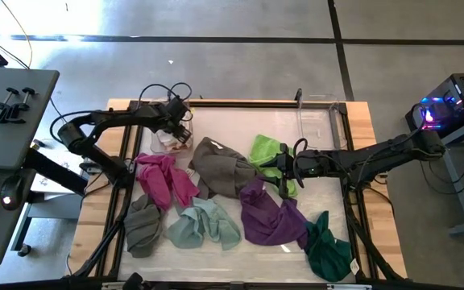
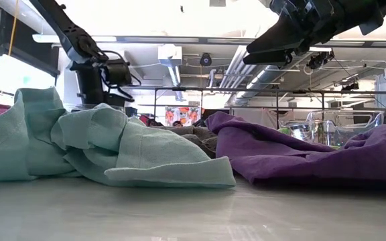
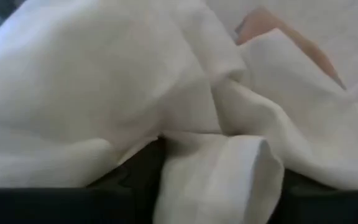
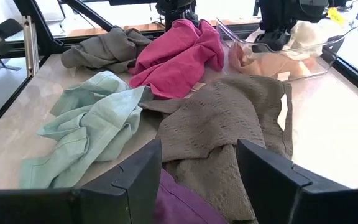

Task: Sort towels by color in basket
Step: Put the white towel into the left transparent bin

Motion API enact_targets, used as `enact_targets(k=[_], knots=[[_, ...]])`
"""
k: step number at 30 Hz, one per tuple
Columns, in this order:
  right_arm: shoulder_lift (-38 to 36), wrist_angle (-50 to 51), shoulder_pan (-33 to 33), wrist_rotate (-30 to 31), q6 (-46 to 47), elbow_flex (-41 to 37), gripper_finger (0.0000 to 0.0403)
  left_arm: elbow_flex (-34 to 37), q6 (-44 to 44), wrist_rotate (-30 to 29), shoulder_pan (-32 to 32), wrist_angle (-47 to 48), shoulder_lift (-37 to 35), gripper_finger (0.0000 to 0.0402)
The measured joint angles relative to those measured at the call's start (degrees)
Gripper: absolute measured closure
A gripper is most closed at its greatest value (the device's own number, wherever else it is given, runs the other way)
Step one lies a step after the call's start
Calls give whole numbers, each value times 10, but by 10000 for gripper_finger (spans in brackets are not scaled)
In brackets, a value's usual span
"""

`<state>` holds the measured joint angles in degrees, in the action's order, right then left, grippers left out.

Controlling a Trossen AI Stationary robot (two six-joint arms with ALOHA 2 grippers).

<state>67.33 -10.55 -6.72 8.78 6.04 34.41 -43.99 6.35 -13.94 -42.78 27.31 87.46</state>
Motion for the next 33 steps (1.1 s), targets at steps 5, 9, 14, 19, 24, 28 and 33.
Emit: enact_targets(k=[5, 9, 14, 19, 24, 28, 33], knots=[[0, 0, 0, 0, 1, 0, 199, -9, 0, 6, -3, 55, -37, 169], [0, 0, 0, 0, 1, 0, 199, -14, -20, -24, -3, 94, -76, 155], [0, 0, 0, -1, 1, 0, 199, -14, -62, -89, -15, 117, -102, 157], [0, 0, 0, -3, 1, 0, 199, -4, -95, -96, -55, 104, -102, 158], [0, 1, 0, -3, 1, 0, 199, 4, -122, -110, -87, 70, -102, 158], [0, 1, 0, -3, 1, 0, 199, 4, -148, -101, -90, 58, -106, 158], [0, 1, 0, -2, 0, 0, 199, -4, -136, -65, -90, 92, -117, 153]])
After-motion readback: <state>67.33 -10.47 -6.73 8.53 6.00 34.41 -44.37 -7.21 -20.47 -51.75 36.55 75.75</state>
